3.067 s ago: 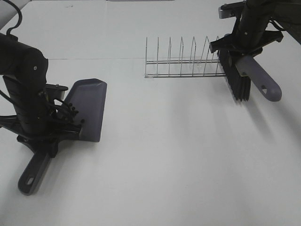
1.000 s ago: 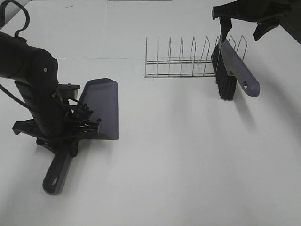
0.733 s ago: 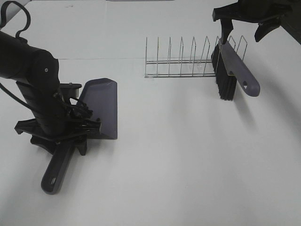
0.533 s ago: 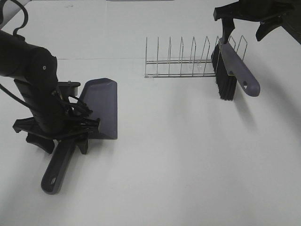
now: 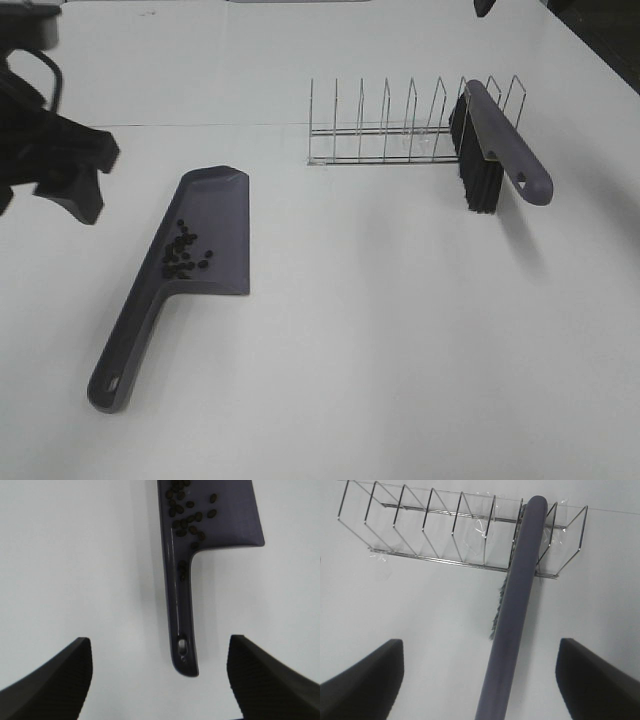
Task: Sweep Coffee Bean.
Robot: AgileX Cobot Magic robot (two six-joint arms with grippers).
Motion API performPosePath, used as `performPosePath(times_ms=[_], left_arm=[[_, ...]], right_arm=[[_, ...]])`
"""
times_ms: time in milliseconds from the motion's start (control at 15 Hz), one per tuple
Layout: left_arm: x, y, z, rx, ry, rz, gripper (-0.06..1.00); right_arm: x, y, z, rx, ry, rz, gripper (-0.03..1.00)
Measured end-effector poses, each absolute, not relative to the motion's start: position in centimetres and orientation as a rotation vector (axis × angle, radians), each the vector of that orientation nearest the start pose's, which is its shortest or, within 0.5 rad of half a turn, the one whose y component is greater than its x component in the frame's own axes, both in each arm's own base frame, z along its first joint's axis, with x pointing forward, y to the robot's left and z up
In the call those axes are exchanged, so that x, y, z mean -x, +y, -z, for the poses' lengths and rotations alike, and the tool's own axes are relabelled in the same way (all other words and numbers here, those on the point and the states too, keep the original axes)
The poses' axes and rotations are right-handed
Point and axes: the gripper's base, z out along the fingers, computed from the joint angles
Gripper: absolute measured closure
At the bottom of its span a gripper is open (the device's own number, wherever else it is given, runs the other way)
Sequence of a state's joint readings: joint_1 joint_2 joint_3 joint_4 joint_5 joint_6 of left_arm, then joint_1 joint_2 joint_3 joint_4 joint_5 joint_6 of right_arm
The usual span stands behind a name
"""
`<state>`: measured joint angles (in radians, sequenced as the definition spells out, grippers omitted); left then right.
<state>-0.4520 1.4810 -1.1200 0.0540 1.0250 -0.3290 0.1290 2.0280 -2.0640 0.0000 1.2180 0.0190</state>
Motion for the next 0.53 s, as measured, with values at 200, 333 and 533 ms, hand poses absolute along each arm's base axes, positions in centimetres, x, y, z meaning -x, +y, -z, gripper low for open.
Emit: performPosePath(times_ms=[200,333,533], left_arm=[[-21.5,-10.0,-32.5,-0.305,2.766,0.108,0.25],[-18.7,-8.7,-35.0,-0.354,2.698,0.132,0.25],[-14.6,-6.8,-37.1,-0.405,2.56,0.172,0.25]], right_arm=[[-40.0,5.3,-34.4,0.172,2.7,-0.054,0.21],[-36.4,4.8,-33.9,0.199,2.757,-0.045,0.21],[-30.3,4.0,-32.2,0.243,2.853,-0.033,0.21]])
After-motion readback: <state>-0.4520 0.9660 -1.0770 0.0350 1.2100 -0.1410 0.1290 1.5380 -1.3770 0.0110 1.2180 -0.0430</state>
